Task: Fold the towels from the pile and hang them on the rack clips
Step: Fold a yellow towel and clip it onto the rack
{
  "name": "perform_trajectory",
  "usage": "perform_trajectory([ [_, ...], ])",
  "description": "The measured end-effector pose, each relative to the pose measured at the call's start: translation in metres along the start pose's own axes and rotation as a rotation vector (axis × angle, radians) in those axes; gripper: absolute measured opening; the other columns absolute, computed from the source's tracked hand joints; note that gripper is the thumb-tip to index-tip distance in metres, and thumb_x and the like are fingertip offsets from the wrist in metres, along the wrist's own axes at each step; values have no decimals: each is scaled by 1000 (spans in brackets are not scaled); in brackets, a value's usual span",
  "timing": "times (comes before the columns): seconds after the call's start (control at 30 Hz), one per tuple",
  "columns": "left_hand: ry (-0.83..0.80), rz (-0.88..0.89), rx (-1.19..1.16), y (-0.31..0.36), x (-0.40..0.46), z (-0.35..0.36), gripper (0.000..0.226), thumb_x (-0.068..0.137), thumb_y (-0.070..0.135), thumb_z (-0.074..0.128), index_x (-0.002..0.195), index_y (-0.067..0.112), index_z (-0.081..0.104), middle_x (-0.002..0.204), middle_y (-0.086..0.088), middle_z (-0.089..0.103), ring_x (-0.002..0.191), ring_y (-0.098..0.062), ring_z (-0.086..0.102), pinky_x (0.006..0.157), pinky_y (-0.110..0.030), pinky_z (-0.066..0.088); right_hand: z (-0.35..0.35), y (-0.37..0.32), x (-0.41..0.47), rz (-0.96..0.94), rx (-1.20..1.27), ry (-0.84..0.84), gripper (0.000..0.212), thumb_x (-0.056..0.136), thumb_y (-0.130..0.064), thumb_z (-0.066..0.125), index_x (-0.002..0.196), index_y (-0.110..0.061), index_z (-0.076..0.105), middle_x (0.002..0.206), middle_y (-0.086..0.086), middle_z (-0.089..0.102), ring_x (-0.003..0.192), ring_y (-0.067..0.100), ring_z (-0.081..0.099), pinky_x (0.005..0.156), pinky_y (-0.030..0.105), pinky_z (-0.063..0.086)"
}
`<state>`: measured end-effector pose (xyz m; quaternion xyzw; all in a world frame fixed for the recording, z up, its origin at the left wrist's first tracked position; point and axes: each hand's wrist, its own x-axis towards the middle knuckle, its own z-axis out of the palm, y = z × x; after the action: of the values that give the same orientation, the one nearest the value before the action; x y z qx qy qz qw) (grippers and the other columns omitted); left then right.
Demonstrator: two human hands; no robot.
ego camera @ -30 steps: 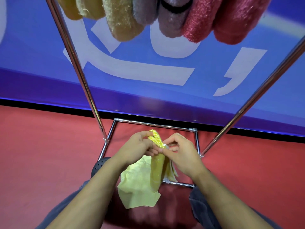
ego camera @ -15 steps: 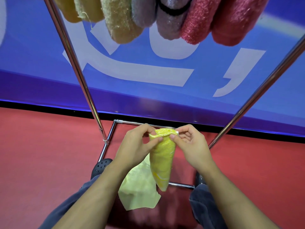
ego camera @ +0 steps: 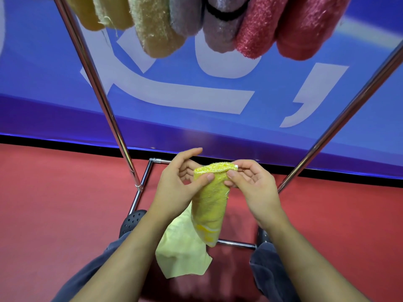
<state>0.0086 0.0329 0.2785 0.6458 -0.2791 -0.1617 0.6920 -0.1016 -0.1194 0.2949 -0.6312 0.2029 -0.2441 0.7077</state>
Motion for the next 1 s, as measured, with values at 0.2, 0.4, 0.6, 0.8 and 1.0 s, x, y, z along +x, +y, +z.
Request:
perform_trajectory([
  [0.2,-95,-99,-91,5,-6,11,41,79,10,86,116,22,73,110,3,78,102,-11,73,88,-23,54,3,-2,-5,-12,37,-38,20,92,9,63,100,-9,67,75,0,73,67,11,70,71,19,57],
  [0.4,-49,-59,29,5,-5,19,20,88,13,77,104,25,79,102,7,80,99,-12,74,89,-25,56,5,4,-2,-38,77,-16,23,89,9,66,98,-12,67,80,-3,75,75,8,69,73,18,55],
  [0.6,-54,-80,-17,8,-2,15,21,89,10,75,100,27,78,99,7,80,91,-6,71,86,-25,56,-5,17,5,-47,-101,-175,62,71,-4,86,125,-17,60,121,-4,71,119,14,65,104,32,49],
  [0.8,-208,-114,-41,17,-5,19,20,89,3,74,103,16,78,99,2,80,91,-6,71,85,-20,55,0,21,-1,56,-142,-321,65,68,-4,88,127,-22,66,121,0,75,114,15,69,97,32,55],
  [1.0,-196,-80,-44,33,-6,13,19,87,1,74,98,16,78,91,10,79,86,-2,71,78,-16,53,1,19,-5,67,-186,-273,26,71,-9,90,96,-10,80,97,15,79,93,35,76,79,50,60],
])
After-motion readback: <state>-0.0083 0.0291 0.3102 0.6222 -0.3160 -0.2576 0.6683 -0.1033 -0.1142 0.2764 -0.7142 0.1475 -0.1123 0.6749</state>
